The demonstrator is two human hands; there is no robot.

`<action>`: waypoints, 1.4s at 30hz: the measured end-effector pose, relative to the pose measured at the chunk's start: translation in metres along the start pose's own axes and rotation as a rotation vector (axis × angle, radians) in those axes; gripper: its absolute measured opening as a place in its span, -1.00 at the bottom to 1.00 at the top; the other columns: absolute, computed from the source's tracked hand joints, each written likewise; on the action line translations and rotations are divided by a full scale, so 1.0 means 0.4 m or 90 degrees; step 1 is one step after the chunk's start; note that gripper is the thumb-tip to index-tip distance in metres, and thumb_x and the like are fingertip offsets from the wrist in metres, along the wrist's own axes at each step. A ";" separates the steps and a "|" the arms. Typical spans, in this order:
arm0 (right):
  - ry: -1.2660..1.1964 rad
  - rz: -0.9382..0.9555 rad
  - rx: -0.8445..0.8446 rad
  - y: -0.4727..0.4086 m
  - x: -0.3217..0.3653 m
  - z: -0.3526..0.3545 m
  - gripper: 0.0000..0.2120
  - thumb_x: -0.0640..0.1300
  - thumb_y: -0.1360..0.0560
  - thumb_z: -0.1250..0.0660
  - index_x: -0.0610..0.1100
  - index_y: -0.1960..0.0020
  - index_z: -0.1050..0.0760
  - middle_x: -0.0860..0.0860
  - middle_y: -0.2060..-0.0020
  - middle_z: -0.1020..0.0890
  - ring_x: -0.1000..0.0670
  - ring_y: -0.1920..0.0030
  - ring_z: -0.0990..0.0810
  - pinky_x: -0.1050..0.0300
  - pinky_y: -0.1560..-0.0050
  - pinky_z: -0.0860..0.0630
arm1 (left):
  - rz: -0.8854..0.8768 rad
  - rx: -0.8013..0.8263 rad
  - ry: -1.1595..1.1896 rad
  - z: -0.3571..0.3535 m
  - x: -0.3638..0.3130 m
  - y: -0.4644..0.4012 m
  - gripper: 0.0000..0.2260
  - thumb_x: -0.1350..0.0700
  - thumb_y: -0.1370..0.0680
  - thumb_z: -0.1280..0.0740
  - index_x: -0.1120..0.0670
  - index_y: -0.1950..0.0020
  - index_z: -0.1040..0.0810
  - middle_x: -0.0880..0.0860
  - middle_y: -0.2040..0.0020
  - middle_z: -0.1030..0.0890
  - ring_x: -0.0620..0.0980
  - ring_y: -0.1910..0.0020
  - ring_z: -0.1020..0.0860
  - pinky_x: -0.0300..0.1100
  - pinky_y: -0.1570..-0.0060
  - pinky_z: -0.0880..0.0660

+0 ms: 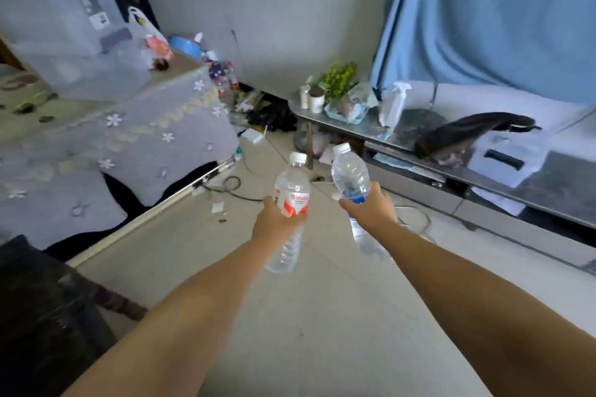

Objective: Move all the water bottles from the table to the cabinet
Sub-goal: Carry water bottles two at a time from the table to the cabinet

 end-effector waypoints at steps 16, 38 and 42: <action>-0.132 -0.238 -0.317 -0.003 -0.723 0.886 -0.47 0.05 -0.38 -0.44 -0.07 -0.24 -0.32 -0.08 -0.06 -0.48 -0.11 0.00 -0.54 -0.01 -0.03 -0.49 | -0.203 0.319 -0.047 -1.005 -0.623 0.218 -0.50 -0.11 -0.33 -0.52 0.07 -0.14 -0.44 0.03 -0.02 -0.64 0.08 0.05 -0.61 -0.06 -0.04 -0.55; -0.178 -0.482 -0.568 -0.050 -1.361 1.668 -0.36 0.16 -0.31 -0.48 -0.07 -0.25 -0.33 -0.10 -0.08 -0.54 -0.13 -0.02 -0.57 -0.06 -0.10 -0.55 | -0.319 0.648 -0.154 -2.082 -1.171 0.502 -0.28 -0.22 -0.08 -0.52 0.06 -0.13 -0.44 0.02 -0.03 -0.64 0.06 0.03 -0.64 0.02 -0.10 -0.58; -0.172 -0.505 -0.571 -0.064 -1.502 1.809 -0.36 0.18 -0.29 -0.48 -0.07 -0.23 -0.32 -0.09 -0.06 -0.55 -0.11 0.01 -0.57 -0.04 -0.05 -0.55 | -0.318 0.640 -0.152 -2.263 -1.229 0.577 -0.17 -0.30 0.05 -0.45 0.04 -0.13 -0.43 0.03 -0.04 -0.64 0.08 0.00 -0.64 0.04 -0.12 -0.58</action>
Point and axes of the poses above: each hand's wrist, its own y-axis away from the middle knuckle, its own z-axis out of the back of the hand, x = y × z, the point moved 5 cm from there along -y, towards the middle knuckle
